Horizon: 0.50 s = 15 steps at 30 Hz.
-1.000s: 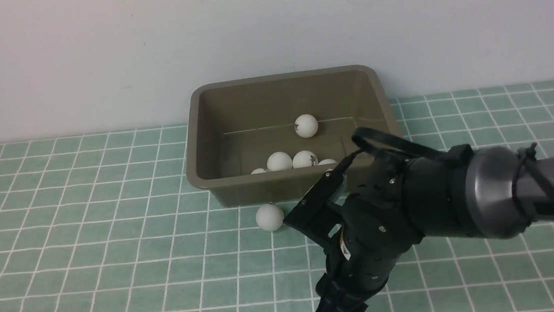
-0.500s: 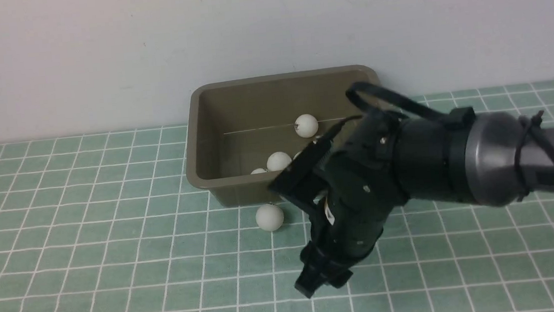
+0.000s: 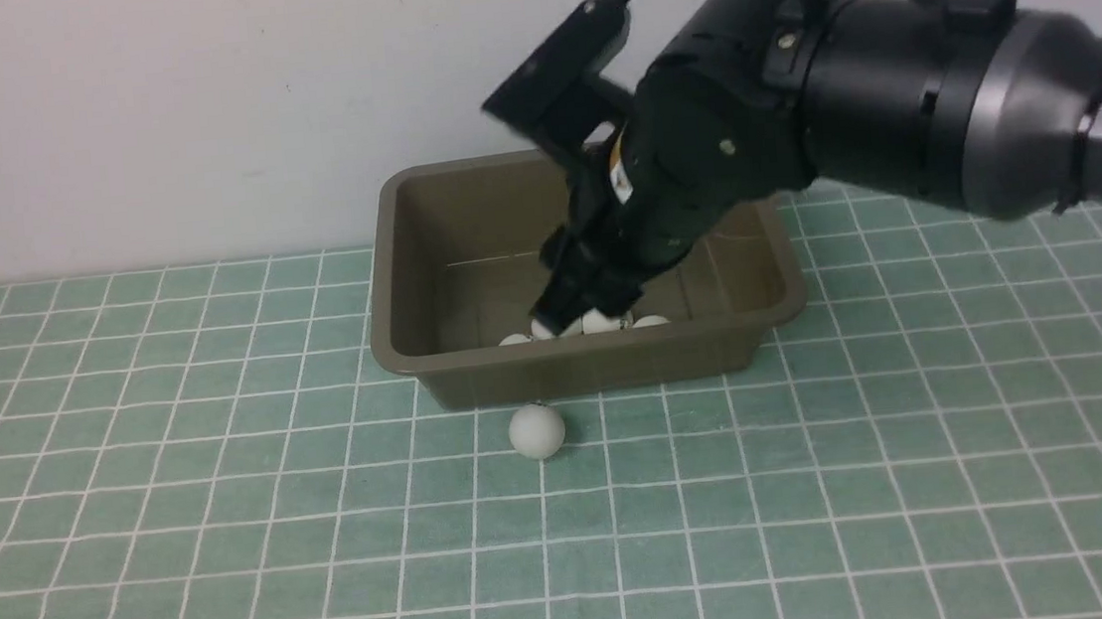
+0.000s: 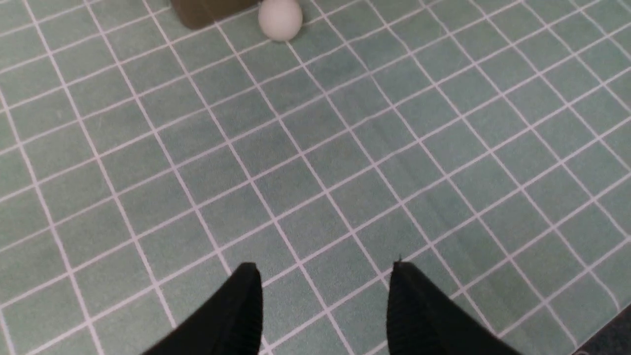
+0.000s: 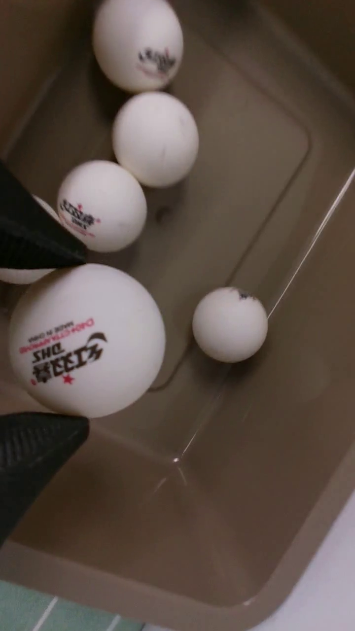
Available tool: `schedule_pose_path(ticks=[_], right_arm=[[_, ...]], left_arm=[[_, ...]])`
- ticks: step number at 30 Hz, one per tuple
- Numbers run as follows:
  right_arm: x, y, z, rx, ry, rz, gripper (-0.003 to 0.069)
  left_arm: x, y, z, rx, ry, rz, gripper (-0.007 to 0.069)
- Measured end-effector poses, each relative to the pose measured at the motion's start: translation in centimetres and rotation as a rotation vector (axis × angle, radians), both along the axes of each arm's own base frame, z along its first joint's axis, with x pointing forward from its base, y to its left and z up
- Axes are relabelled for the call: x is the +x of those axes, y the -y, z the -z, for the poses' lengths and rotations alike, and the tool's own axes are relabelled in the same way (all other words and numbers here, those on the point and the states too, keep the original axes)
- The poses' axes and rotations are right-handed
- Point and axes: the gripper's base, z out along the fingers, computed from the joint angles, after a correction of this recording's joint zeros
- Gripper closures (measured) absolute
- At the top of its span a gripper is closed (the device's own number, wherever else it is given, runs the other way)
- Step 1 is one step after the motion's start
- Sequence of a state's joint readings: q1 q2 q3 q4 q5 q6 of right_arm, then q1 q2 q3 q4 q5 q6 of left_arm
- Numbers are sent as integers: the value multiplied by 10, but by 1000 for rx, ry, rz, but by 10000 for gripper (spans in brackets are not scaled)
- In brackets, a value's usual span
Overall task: Put the table tennis balls in the box on the green coffee tablecloth.
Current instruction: 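Release the ping pong ball into the bin and lift the gripper away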
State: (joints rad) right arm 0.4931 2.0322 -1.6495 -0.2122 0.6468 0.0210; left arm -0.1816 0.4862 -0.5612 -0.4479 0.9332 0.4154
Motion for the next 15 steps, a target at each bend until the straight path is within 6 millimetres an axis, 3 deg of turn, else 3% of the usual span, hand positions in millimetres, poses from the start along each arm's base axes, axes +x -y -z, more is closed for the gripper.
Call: schedule_pose_path(ticks=[5,9,15], right_arm=[[12,2,25,-7,-6,-23,296],[14,0,37,-42,-10,-61,221],[12,2,17,-38,35,-75,204]], left_arm=[[0,3,-3,-59,7,0,305],[0,6,-5,-101,4,4,305],[4,8,-4,-172,36,-20,305]])
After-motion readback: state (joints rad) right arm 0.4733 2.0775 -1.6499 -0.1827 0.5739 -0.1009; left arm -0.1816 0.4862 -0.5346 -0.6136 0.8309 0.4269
